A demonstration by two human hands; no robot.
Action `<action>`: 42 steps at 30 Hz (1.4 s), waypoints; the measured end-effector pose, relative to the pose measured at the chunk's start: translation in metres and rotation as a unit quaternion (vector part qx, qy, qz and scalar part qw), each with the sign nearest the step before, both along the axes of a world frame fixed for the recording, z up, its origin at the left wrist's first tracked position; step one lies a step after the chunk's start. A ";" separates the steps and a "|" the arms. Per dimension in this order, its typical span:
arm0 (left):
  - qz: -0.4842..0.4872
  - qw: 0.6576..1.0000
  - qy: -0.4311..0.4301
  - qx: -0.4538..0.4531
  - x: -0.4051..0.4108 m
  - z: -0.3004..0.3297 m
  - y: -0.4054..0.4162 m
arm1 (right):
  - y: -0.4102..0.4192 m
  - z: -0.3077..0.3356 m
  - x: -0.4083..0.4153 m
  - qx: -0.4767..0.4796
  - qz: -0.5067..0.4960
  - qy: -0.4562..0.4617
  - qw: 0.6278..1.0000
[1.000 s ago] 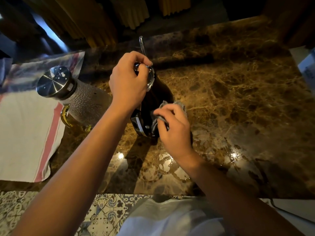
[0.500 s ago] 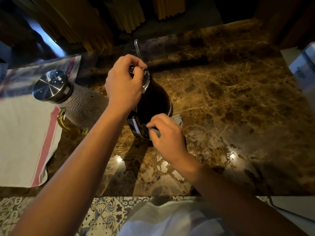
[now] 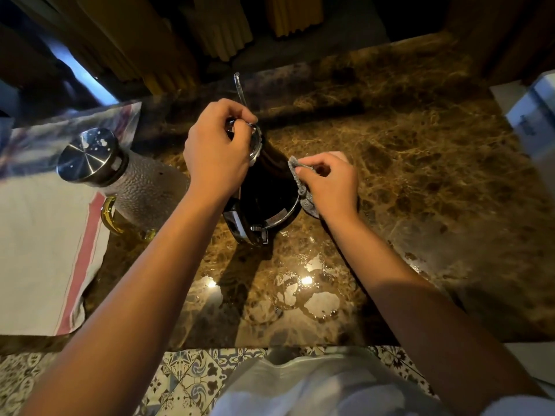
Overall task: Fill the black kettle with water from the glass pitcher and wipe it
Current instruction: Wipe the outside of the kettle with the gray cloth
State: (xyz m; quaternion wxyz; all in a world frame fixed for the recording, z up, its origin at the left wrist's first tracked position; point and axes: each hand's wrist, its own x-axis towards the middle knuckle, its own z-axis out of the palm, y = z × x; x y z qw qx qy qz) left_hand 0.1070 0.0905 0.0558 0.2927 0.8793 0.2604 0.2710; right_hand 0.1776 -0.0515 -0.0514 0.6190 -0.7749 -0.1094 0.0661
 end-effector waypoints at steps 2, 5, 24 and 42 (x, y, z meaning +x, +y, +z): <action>0.001 1.000 0.000 0.000 0.000 0.000 0.000 | 0.003 -0.005 -0.004 0.005 0.019 0.034 0.999; 0.003 1.000 0.002 0.002 0.000 -0.001 0.000 | 0.000 -0.008 -0.014 -0.012 0.019 0.069 0.997; 0.002 1.000 0.013 0.017 0.001 -0.001 0.003 | 0.020 0.025 -0.032 0.063 0.010 0.032 0.997; -0.005 1.000 -0.019 -0.018 -0.002 0.004 -0.002 | 0.047 0.036 -0.034 0.125 -0.020 -0.046 0.991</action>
